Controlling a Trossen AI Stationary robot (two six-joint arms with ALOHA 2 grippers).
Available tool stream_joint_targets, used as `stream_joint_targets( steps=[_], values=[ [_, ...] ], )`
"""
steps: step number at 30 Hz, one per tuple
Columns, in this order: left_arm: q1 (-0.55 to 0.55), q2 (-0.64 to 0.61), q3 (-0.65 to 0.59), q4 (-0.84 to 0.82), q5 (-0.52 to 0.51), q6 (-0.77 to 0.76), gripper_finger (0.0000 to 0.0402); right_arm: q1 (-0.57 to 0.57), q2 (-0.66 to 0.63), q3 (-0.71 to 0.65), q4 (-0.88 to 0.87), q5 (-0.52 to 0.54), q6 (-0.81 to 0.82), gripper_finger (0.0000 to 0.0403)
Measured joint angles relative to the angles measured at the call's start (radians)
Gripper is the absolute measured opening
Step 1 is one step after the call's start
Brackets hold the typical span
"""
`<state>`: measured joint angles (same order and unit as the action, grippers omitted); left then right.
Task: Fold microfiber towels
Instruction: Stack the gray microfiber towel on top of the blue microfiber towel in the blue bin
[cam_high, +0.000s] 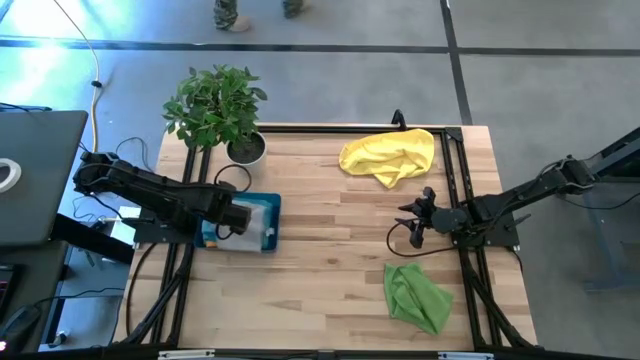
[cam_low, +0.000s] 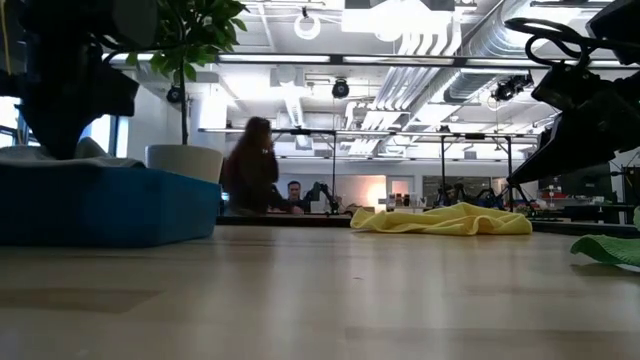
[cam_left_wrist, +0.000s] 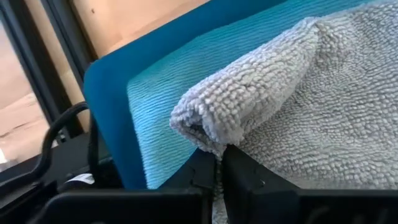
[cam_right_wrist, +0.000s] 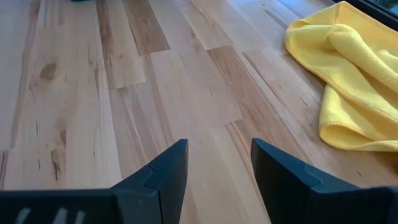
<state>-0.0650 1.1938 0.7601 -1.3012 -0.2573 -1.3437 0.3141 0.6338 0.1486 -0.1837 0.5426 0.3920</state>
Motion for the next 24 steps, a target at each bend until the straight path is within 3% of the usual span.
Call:
stream_joint_targets(
  steps=[5, 15, 24],
  values=[
    [0.000, 0.000, 0.000, -0.023, 0.001, -0.028, 0.0035, 0.000, 0.000, 0.000, -0.001, 0.000, 0.000, 0.0170],
    [-0.005, -0.022, 0.051, -0.022, -0.032, -0.084, 0.0132, 0.000, 0.000, 0.000, -0.003, 0.000, 0.000, 0.0170],
    [-0.089, 0.015, 0.080, 0.161, -0.008, -0.040, 0.0146, 0.000, 0.000, 0.000, -0.008, 0.000, 0.000, 0.0170]
  ],
)
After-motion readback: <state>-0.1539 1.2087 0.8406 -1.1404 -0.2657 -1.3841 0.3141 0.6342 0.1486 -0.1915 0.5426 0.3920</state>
